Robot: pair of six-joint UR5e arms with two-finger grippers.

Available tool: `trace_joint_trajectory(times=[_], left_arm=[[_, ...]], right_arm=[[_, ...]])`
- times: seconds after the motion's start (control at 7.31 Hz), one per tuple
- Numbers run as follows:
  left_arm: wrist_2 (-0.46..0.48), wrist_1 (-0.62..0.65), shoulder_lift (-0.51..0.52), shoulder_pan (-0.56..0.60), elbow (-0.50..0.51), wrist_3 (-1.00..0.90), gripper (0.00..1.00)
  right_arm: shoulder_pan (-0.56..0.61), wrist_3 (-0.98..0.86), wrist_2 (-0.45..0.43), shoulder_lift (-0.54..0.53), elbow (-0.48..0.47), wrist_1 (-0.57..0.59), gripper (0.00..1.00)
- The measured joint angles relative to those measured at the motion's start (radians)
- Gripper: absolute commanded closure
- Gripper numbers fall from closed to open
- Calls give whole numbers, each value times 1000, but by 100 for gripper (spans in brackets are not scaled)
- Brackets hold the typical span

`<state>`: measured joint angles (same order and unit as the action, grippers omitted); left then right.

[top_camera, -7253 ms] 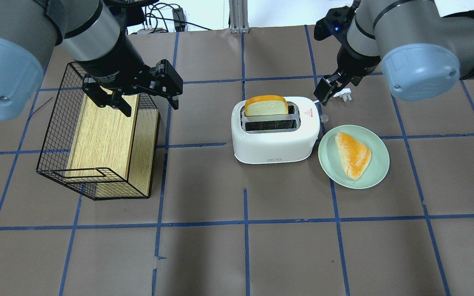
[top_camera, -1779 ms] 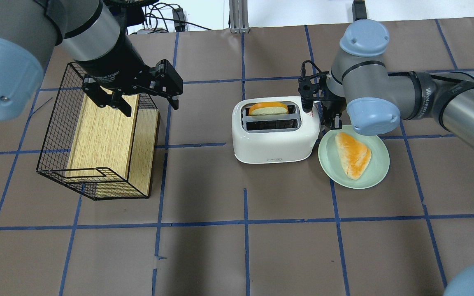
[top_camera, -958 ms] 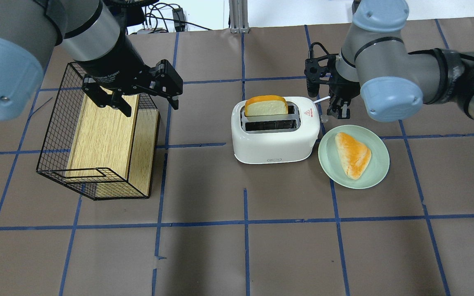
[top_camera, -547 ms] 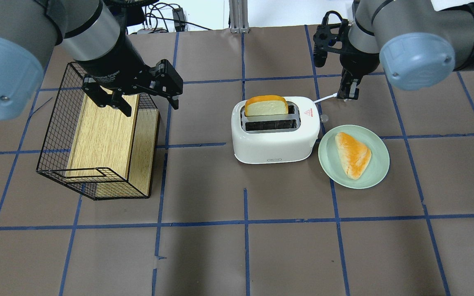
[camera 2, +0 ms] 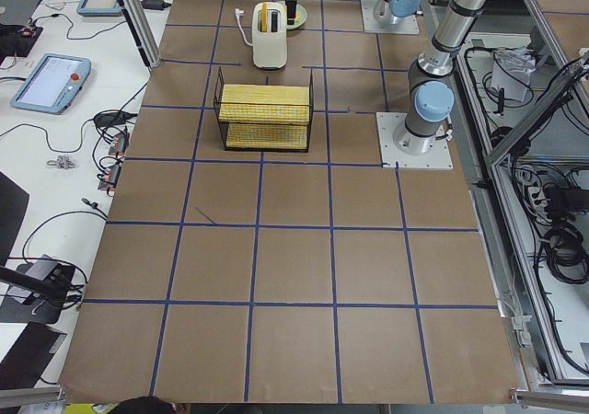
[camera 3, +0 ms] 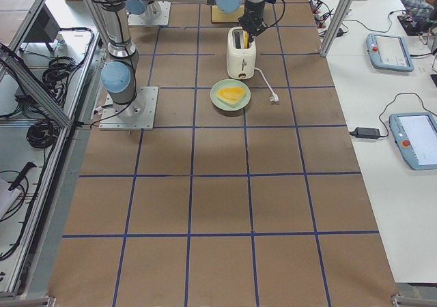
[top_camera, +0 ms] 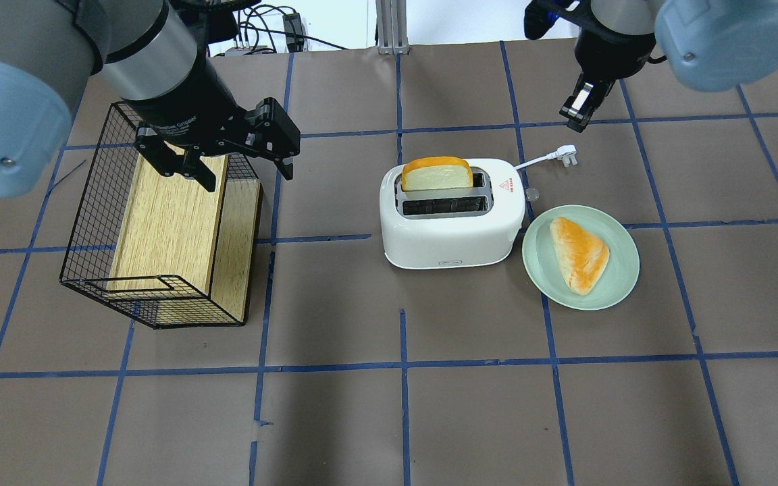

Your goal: Press toaster with right arm

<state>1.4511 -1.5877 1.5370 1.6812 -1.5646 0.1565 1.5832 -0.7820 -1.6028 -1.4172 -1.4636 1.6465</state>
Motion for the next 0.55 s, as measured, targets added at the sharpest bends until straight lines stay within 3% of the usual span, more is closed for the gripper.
trace_joint_trajectory(times=[0.55], left_arm=[[0, 0, 0, 0, 0, 0, 0]], right_arm=[[-1, 484, 31, -44, 44, -88, 83]])
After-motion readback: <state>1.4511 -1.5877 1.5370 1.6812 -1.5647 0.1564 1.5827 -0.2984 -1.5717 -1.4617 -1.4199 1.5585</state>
